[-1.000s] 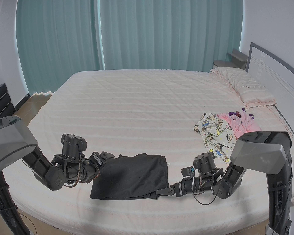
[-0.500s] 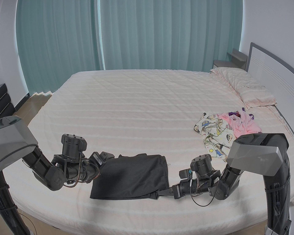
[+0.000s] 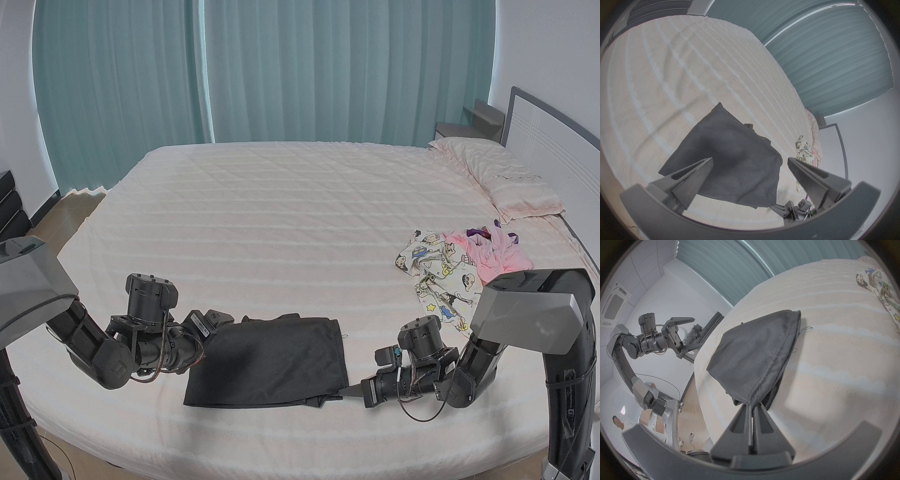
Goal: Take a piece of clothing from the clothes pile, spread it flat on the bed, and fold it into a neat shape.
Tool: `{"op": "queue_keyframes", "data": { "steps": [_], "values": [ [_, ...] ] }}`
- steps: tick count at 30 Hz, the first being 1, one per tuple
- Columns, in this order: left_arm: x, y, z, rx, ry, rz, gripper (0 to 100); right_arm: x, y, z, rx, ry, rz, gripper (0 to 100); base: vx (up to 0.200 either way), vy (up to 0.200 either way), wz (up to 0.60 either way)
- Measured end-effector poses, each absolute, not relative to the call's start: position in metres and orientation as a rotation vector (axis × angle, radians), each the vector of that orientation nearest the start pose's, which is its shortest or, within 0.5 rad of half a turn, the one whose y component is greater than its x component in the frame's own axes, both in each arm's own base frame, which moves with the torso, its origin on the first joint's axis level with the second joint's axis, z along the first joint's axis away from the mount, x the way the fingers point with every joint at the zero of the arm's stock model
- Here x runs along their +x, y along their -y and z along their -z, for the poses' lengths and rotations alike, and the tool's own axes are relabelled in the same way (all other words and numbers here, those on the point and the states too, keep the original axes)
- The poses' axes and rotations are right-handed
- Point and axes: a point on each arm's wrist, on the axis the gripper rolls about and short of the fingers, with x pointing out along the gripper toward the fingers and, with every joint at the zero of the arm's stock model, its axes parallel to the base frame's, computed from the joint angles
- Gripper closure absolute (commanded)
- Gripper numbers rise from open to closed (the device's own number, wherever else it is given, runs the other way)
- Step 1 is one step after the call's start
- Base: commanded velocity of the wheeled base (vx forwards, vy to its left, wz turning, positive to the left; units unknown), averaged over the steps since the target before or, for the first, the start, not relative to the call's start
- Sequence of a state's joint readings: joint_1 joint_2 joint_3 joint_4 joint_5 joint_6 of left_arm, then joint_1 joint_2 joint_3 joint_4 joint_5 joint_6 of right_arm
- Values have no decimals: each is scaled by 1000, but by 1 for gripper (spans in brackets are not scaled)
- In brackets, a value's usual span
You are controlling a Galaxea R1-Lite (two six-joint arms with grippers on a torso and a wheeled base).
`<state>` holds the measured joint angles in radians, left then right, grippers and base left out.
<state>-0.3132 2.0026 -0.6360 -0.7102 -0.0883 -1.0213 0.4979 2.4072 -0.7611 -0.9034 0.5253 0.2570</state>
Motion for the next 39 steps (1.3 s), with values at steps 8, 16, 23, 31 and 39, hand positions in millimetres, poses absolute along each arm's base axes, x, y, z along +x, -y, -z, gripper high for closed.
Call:
{"op": "queue_keyframes", "data": {
  "steps": [8, 16, 23, 31, 39],
  "values": [
    [301, 98, -54, -895, -788, 14, 0, 304, -173, 48, 178, -910, -877, 100, 0, 0, 0],
    [303, 93, -54, -899, -780, 0, 0, 301, -170, 47, 139, -936, -881, 0, 0, 0, 0],
    [304, 88, -52, -873, -785, -5, 0, 303, -170, 45, 128, -911, -853, 0, 0, 0, 0],
    [302, 77, -39, -773, -848, -47, 0, 301, -150, 32, 161, -889, -799, 0, 0, 0, 0],
    [307, 63, -18, -658, -889, -47, 0, 295, -128, 20, 261, -856, -712, 0, 0, 0, 0]
  ]
}}
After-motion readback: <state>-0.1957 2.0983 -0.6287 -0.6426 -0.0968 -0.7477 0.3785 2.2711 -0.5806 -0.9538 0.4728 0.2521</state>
